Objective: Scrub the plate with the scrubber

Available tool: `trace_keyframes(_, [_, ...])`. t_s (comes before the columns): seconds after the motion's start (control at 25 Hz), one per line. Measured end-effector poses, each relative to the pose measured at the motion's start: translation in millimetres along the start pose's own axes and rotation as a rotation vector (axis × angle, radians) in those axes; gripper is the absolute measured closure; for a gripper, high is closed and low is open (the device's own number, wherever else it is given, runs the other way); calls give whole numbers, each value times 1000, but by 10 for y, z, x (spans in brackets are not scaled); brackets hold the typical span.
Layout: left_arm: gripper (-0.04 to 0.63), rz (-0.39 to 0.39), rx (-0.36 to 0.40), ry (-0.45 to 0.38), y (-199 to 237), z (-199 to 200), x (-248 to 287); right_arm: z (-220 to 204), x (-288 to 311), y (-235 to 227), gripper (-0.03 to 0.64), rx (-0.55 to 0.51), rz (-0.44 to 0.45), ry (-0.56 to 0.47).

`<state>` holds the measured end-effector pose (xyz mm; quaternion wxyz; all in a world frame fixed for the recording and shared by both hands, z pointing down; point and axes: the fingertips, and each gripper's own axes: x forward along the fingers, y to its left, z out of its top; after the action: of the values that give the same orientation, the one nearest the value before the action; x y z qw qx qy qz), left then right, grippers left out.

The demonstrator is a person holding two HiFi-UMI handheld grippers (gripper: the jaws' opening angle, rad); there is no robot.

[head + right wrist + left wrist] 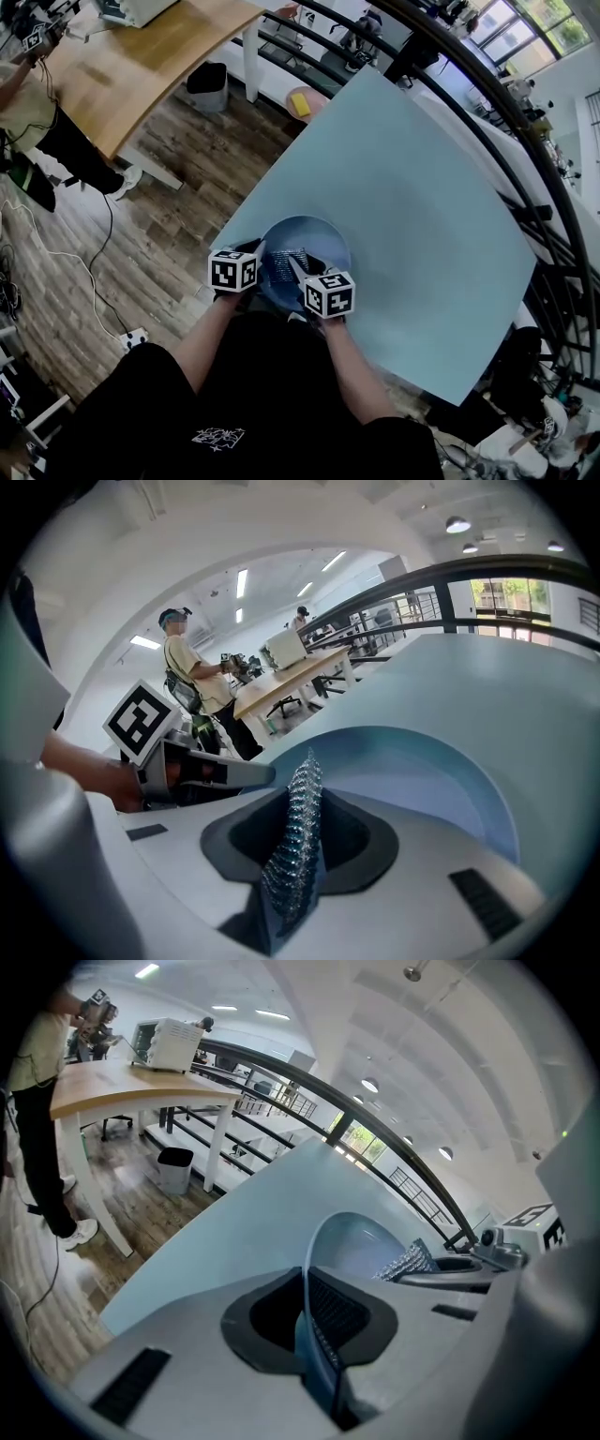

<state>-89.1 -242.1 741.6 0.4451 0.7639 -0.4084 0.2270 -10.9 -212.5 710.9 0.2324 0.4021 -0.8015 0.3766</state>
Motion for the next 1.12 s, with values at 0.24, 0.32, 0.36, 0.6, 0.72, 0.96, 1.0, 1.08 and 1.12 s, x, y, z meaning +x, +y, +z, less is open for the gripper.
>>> trace_keyframes(0.24, [572, 0, 9, 3, 12, -9, -13, 104, 69, -104, 522, -22, -34, -12])
trace_keyframes(0.32, [572, 2, 11, 3, 3, -15, -5, 162, 68, -171, 522, -31, -51, -21])
trace_keyframes(0.36, [572, 2, 13, 4, -2, -12, 2, 200, 65, -217, 522, -35, -63, -26])
trace_keyframes(0.6, [572, 8, 18, 5, -13, -4, 14, 407, -20, -563, 522, -13, -157, -70])
trace_keyframes(0.72, [572, 11, 16, 4, 2, 11, 13, 461, -98, -713, 522, 14, -209, -82])
trace_keyframes(0.96, [572, 19, 14, -3, 14, 1, 17, 455, -271, -940, 522, 47, -286, -100])
trace_keyframes(1.0, [572, 20, 13, -4, 10, -7, 21, 442, -301, -967, 522, 47, -293, -101])
trace_keyframes(1.08, [572, 23, 1, -8, 3, -11, 30, 426, -366, -1021, 522, 42, -311, -102])
trace_keyframes(1.12, [572, 24, -5, -10, 1, -9, 32, 421, -401, -1046, 522, 38, -320, -102])
